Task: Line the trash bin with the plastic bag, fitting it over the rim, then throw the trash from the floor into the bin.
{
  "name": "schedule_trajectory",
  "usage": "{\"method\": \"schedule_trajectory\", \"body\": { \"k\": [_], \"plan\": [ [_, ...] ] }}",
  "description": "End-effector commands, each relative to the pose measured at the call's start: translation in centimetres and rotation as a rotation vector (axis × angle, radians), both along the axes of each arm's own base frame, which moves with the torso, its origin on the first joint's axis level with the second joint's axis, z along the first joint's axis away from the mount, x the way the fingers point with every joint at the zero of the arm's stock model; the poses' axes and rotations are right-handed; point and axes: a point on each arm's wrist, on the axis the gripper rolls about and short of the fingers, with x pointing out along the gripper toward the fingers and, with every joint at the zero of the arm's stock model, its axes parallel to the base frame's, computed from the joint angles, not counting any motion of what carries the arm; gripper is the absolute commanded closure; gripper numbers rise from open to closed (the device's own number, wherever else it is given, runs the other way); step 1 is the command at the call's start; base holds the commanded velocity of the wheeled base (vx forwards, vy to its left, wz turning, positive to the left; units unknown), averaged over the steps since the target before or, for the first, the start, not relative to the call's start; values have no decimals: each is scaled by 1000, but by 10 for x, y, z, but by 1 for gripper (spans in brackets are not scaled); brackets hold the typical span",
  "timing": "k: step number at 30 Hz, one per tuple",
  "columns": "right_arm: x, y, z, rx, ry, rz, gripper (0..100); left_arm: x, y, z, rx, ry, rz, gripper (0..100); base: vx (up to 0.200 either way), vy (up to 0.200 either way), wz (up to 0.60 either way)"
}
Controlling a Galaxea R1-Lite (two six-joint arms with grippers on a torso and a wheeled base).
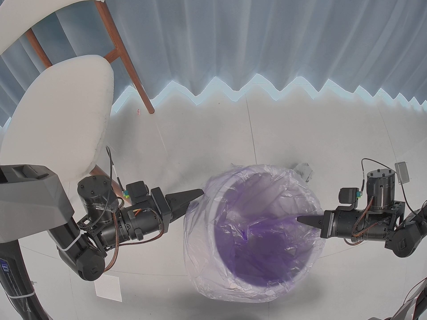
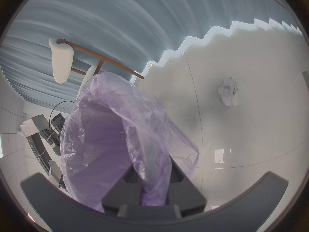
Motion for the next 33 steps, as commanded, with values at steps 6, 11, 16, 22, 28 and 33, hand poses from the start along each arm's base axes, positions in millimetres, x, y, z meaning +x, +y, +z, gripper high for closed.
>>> {"method": "schedule_trajectory", "body": {
  "k": [6,11,16,22,28,33],
  "plan": [
    [-5,-1,4,6,-10,2,100,2,-1,-5,6,10,6,100,0,0,0],
    [-8,-2,9,27,-25,26,100,9,1,-12,18,17,64,100,0,0,0],
    [-8,-2,11,34,-30,32,100,12,1,-18,26,34,112,100,0,0,0],
    [-8,-2,11,33,-31,31,100,12,1,-16,26,23,118,100,0,0,0],
    [-7,-2,11,30,-33,24,100,7,2,-12,31,10,114,100,0,0,0],
    [-5,-4,12,32,-38,13,100,1,6,-10,35,17,120,0,0,0,0]
  ]
}}
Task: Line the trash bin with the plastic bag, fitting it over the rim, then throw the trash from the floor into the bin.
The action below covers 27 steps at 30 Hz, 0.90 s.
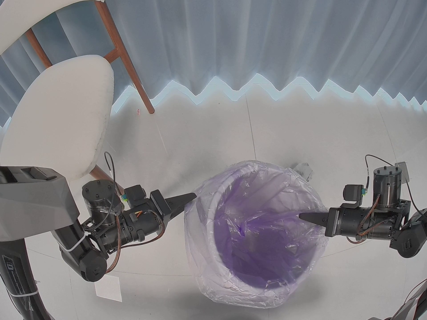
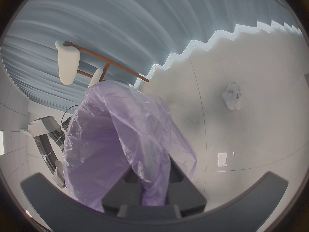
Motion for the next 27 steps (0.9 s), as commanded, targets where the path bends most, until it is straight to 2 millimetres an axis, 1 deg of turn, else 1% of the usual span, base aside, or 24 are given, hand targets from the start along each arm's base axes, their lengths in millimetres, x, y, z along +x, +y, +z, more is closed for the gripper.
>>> {"method": "schedule_trajectory", "body": {
  "k": [1,3,7,8,9,10,11,12,13,14,16,19,20,21,23,26,27],
  "plan": [
    [3,-3,2,5,-6,-16,100,-6,4,7,-9,0,10,0,0,0,0],
    [6,-8,2,8,-6,-42,100,-10,8,10,-10,-1,16,0,0,0,0],
    [12,-18,3,16,-4,-89,100,-21,13,3,17,33,23,0,0,0,0],
    [12,-18,3,16,-4,-89,100,-21,13,3,17,33,23,0,0,0,0],
    [13,-21,3,19,-1,-105,100,-25,15,1,26,47,32,0,0,0,0],
    [14,-25,2,17,-1,-121,100,-29,15,3,30,49,52,0,0,0,0],
    [14,-25,2,17,-1,-121,100,-29,15,3,30,49,52,0,0,0,0],
    [16,-29,2,13,-2,-138,100,-31,15,10,24,26,87,0,0,0,0],
    [16,-29,2,12,-3,-139,100,-31,16,10,24,25,92,0,0,0,0],
    [19,-32,1,3,-5,-167,100,-35,17,20,12,-8,109,0,0,0,0],
    [24,-34,2,-17,-15,-219,100,-39,18,33,5,-65,111,0,0,0,0],
    [29,-35,1,-54,-23,-311,100,-43,16,39,50,-141,100,0,0,0,0],
    [29,-35,1,-55,-22,-316,100,-43,16,39,54,-145,100,0,0,0,0],
    [27,-36,1,-65,-20,-355,100,-46,17,39,115,-197,95,0,0,0,0],
    [24,-36,4,-55,-23,-387,100,-54,15,42,195,-245,75,0,0,0,0],
    [19,-39,13,-30,-37,-446,100,-68,9,50,291,-240,40,0,0,0,0],
    [18,-39,14,-25,-40,-464,100,-72,5,55,313,-236,28,0,0,0,0]
  ]
}}
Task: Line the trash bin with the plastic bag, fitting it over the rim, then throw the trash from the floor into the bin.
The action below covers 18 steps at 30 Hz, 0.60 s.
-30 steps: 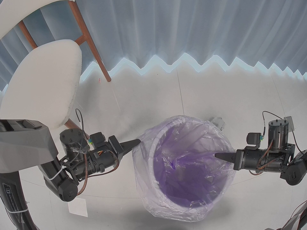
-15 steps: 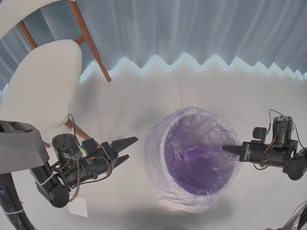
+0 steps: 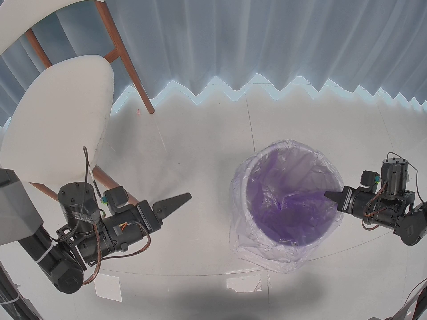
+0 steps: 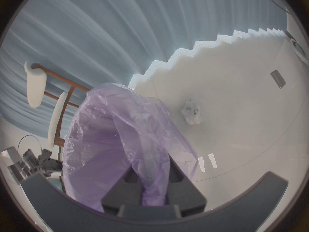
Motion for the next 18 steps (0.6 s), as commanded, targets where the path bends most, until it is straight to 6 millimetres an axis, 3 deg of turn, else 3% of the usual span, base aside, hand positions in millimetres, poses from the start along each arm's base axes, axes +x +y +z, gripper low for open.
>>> {"method": "schedule_trajectory", "body": {
  "k": [1,6,9,18],
  "plan": [
    [-8,-3,12,18,-29,-117,100,-31,-15,36,115,-31,-59,0,0,0,0],
    [-11,2,10,-18,-32,-192,100,-32,-37,66,217,36,-18,0,0,0,0],
    [-14,10,11,4,-27,-206,100,-28,-40,65,271,4,26,0,0,0,0],
    [-18,30,9,13,-17,-197,100,-35,-46,60,493,-64,-72,0,0,0,0]
  ]
}}
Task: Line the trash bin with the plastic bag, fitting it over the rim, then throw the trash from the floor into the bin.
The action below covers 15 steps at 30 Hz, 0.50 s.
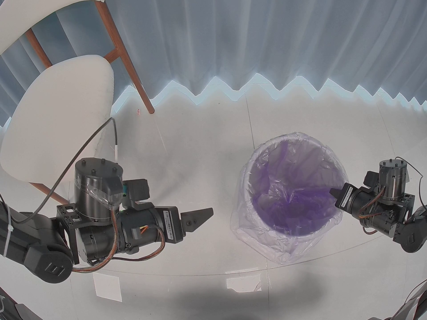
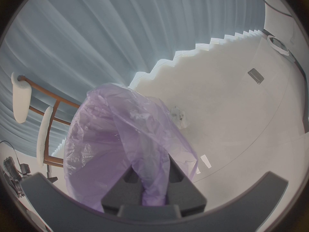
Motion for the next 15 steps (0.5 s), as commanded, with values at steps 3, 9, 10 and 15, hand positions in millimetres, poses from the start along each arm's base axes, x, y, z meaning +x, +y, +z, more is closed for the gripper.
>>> {"method": "schedule_trajectory", "body": {
  "k": [3,9,10,15],
  "plan": [
    [-8,18,-2,0,10,50,100,-11,-7,13,133,-22,-89,0,0,0,0],
    [-12,25,-7,-15,23,66,100,-10,-9,23,204,-35,-122,0,0,0,0],
    [-12,25,-6,-14,21,68,100,-12,-10,23,213,-32,-130,0,0,0,0],
    [-13,29,-6,-16,19,79,100,-18,-14,20,245,-17,-151,0,0,0,0]
  ]
}}
